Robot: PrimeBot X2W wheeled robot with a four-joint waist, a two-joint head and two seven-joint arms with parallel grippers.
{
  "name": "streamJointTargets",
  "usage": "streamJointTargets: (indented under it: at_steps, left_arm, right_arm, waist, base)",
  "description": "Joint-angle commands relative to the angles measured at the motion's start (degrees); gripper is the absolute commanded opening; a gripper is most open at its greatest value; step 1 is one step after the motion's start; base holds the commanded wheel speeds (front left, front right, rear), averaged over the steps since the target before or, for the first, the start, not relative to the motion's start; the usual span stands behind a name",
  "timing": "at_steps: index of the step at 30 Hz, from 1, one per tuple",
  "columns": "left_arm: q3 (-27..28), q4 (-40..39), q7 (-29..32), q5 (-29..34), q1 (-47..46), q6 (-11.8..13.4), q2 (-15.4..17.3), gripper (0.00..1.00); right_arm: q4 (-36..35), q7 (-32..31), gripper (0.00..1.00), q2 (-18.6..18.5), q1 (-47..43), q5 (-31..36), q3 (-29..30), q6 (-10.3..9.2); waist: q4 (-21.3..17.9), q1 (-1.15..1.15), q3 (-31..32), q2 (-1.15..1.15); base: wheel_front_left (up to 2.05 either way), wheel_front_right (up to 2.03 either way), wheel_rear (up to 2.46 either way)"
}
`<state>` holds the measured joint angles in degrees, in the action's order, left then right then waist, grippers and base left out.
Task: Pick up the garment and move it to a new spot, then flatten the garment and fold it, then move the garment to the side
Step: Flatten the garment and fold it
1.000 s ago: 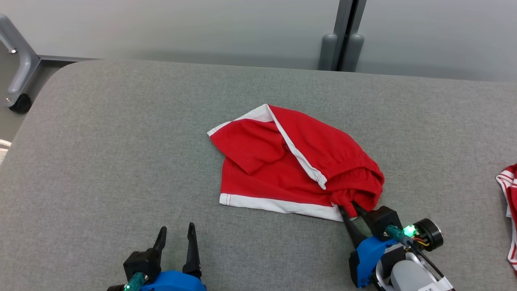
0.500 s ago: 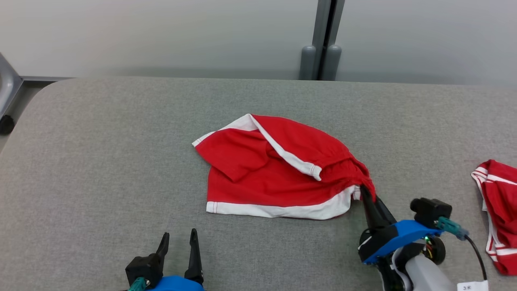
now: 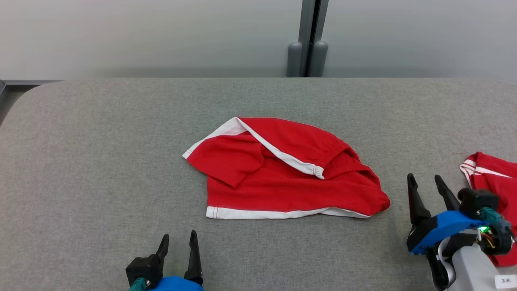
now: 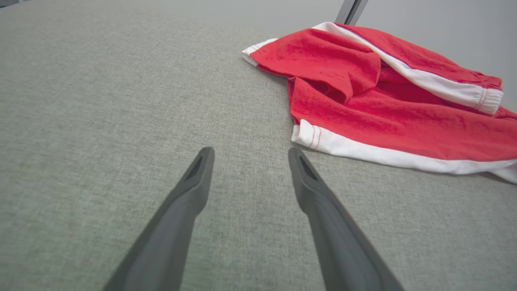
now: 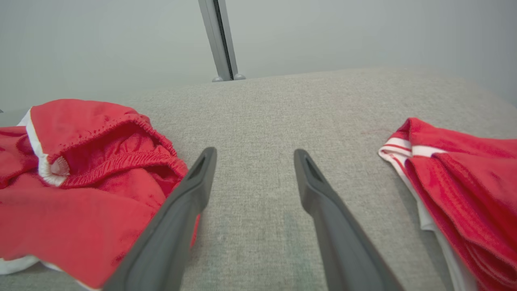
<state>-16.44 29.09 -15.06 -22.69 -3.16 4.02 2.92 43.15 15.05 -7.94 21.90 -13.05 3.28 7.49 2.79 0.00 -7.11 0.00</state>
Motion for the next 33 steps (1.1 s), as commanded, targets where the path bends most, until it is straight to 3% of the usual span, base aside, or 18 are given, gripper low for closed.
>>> streamJointTargets:
  at_steps: [1, 6, 13, 23, 26, 27, 29, 33]
  left_arm:
    - [0.10, -0.32, -0.15, 0.31, -0.79, -0.12, -0.06, 1.00]
    - [-0.56, -1.34, -0.15, 0.02, -1.49, -0.86, -0.05, 1.00]
    - [-3.45, -0.56, -0.15, -1.89, -4.11, -2.51, -0.05, 1.00]
    - [-3.40, 6.04, -0.15, -4.10, -7.97, -0.70, -0.04, 1.00]
    - [-2.95, 8.90, -0.01, -4.72, -9.39, 0.17, -0.04, 0.48]
    - [-2.70, 9.34, -0.01, -4.83, -9.47, 0.49, -0.04, 0.27]
    - [-1.86, 9.18, -0.01, -4.97, -9.80, 0.85, -0.06, 0.00]
    - [-0.11, 7.96, -0.08, -3.94, -8.83, 1.07, 0.02, 0.00]
  right_arm:
    - [-1.05, 0.17, 1.00, 0.48, -1.34, 1.42, 0.51, 0.01]
    - [-4.53, 0.17, 1.00, 1.99, -4.08, 6.14, 0.15, 0.01]
    - [-5.98, 0.17, 1.00, 3.51, -6.65, 6.40, -1.17, 0.01]
    - [-7.09, 0.17, 1.00, 3.65, -5.88, 5.16, -3.92, 0.01]
    - [-7.20, 0.17, 1.00, 3.33, -5.77, 4.78, -4.37, 0.01]
    - [-7.16, 0.17, 1.00, 3.23, -5.87, 4.55, -4.46, 0.01]
    - [-7.22, 0.17, 1.00, 3.09, -6.14, 4.32, -4.61, 0.01]
    - [-7.15, 0.17, 1.00, 3.06, -7.24, 3.36, -6.15, 0.01]
  waist:
    - [-0.25, 0.00, 0.08, 0.00]
    - [-1.13, 0.00, 0.00, 0.00]
    - [-2.76, 0.00, -1.03, 0.00]
    - [-6.51, 0.00, -3.31, 0.00]
    - [-7.00, 0.00, -3.81, 0.00]
    - [-7.04, 0.00, -3.89, 0.00]
    - [-6.92, 0.00, -3.99, 0.00]
    - [-5.87, 0.00, -3.76, 0.00]
  base:
    - [0.00, 0.00, 0.00]
    - [0.00, 0.00, 0.00]
    - [0.00, 0.00, 0.00]
    - [0.00, 0.00, 0.00]
    - [0.00, 0.00, 0.00]
    - [0.00, 0.00, 0.00]
    - [0.00, 0.00, 0.00]
    - [0.00, 0.00, 0.00]
